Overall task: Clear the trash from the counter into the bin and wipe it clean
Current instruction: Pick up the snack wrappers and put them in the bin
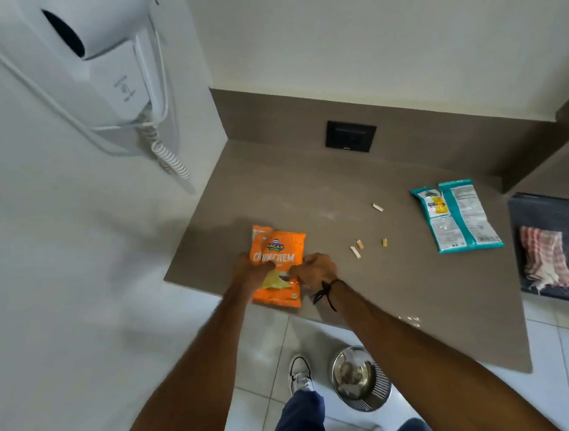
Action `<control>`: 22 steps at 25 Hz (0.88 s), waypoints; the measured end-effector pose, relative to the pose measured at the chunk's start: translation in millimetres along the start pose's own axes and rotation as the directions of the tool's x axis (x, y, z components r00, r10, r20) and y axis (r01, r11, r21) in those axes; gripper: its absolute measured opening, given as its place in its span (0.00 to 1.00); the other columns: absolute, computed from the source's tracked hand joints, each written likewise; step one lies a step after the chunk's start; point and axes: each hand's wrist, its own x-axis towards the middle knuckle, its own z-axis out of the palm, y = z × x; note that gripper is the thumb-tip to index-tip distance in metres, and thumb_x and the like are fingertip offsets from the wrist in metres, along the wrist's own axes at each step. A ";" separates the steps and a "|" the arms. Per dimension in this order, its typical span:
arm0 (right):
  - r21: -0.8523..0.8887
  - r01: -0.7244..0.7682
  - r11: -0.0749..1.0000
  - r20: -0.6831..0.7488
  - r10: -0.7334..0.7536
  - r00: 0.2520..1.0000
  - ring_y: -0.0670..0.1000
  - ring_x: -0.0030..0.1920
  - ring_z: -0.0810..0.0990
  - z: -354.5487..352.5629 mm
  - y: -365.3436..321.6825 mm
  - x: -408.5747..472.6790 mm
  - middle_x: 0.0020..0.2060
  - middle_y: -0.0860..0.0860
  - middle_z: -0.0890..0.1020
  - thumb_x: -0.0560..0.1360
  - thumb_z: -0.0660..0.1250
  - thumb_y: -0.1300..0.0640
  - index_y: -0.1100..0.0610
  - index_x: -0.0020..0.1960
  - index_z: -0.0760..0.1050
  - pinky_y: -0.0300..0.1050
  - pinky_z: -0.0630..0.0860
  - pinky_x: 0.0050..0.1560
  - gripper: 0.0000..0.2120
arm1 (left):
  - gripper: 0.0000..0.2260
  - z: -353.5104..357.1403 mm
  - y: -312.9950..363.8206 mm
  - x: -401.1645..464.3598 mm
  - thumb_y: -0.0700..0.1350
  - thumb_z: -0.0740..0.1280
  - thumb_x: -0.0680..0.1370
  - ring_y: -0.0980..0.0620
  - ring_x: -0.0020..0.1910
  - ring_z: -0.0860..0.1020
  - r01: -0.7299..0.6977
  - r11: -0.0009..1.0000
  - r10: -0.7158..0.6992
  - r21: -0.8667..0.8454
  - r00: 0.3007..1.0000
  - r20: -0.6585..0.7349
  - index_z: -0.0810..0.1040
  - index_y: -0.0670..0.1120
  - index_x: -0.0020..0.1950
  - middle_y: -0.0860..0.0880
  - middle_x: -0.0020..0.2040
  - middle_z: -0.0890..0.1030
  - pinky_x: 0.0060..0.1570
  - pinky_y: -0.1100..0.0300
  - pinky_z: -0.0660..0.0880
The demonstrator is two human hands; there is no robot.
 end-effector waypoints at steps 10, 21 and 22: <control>0.067 0.125 0.990 -0.313 -0.098 0.945 0.51 0.48 0.82 -238.6 -9.3 47.1 0.50 0.52 0.85 0.68 0.78 0.54 0.57 0.57 0.81 0.43 0.75 0.50 0.19 | 0.13 149.3 138.5 -13.7 0.38 0.74 0.75 0.44 0.51 0.84 -0.089 0.959 0.180 -0.271 0.926 0.331 0.81 0.45 0.59 0.42 0.55 0.85 0.50 0.50 0.79; -0.419 0.074 0.905 -0.278 -0.206 0.938 0.61 0.64 0.79 -392.8 77.4 130.0 0.62 0.58 0.81 0.69 0.73 0.53 0.53 0.65 0.79 0.54 0.77 0.62 0.24 | 0.16 342.3 179.7 -8.7 0.47 0.75 0.72 0.36 0.53 0.83 -0.200 0.875 0.163 0.440 0.979 0.120 0.82 0.35 0.48 0.34 0.52 0.85 0.53 0.50 0.78; -0.431 0.085 0.899 -0.288 -0.226 0.931 0.63 0.65 0.77 -392.2 78.8 132.9 0.64 0.60 0.79 0.68 0.74 0.53 0.53 0.67 0.77 0.54 0.76 0.64 0.27 | 0.16 345.7 183.3 -9.7 0.47 0.75 0.72 0.37 0.55 0.83 -0.210 0.876 0.176 0.435 0.977 0.118 0.82 0.35 0.51 0.35 0.54 0.85 0.53 0.50 0.77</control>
